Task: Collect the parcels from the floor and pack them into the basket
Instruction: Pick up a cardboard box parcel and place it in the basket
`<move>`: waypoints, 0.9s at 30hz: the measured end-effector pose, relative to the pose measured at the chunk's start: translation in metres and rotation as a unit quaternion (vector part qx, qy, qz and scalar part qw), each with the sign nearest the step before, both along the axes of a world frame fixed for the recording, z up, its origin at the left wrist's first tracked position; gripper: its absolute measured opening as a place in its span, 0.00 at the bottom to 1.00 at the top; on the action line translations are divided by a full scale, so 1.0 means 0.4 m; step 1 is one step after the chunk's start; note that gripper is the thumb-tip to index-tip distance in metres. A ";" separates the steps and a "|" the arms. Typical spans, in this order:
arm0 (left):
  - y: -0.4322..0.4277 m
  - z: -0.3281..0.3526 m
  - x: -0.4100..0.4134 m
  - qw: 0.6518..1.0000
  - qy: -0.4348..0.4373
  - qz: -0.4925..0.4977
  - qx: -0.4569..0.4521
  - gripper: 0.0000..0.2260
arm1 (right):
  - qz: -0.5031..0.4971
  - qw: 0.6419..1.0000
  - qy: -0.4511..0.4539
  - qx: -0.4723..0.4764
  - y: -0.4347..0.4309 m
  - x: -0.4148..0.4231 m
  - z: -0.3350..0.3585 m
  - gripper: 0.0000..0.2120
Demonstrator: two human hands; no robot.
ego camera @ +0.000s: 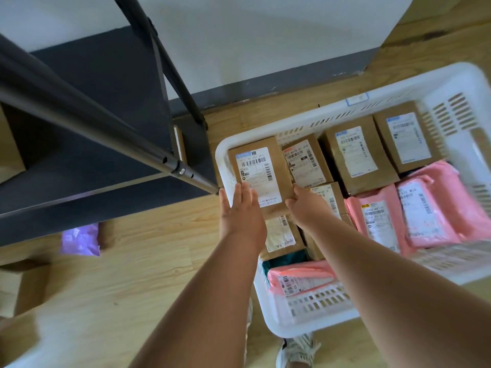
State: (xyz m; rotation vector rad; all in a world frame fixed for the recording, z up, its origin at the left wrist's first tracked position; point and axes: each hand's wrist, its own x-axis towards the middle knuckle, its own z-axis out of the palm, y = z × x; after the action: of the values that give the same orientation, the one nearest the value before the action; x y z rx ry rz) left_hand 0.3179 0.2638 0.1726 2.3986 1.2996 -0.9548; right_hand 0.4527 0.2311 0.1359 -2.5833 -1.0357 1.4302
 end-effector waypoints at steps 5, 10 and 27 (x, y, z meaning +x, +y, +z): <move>0.010 0.040 -0.013 1.000 -0.015 0.011 -0.015 0.32 | -0.060 0.998 0.010 0.023 -0.026 -0.020 0.039 0.24; -0.031 0.103 -0.045 0.999 -0.041 0.014 -0.022 0.32 | -0.072 0.997 -0.004 0.018 -0.120 -0.018 0.124 0.22; -0.218 0.339 -0.177 0.997 -0.064 -0.048 -0.022 0.27 | -0.120 0.993 -0.019 -0.013 -0.382 -0.214 0.385 0.19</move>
State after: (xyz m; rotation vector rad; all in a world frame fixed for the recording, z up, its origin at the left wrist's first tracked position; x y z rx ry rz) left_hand 0.2470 0.1767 0.3083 2.4630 1.1164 -0.8308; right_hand 0.3671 0.0784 0.2899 -2.6524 -0.6835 1.3505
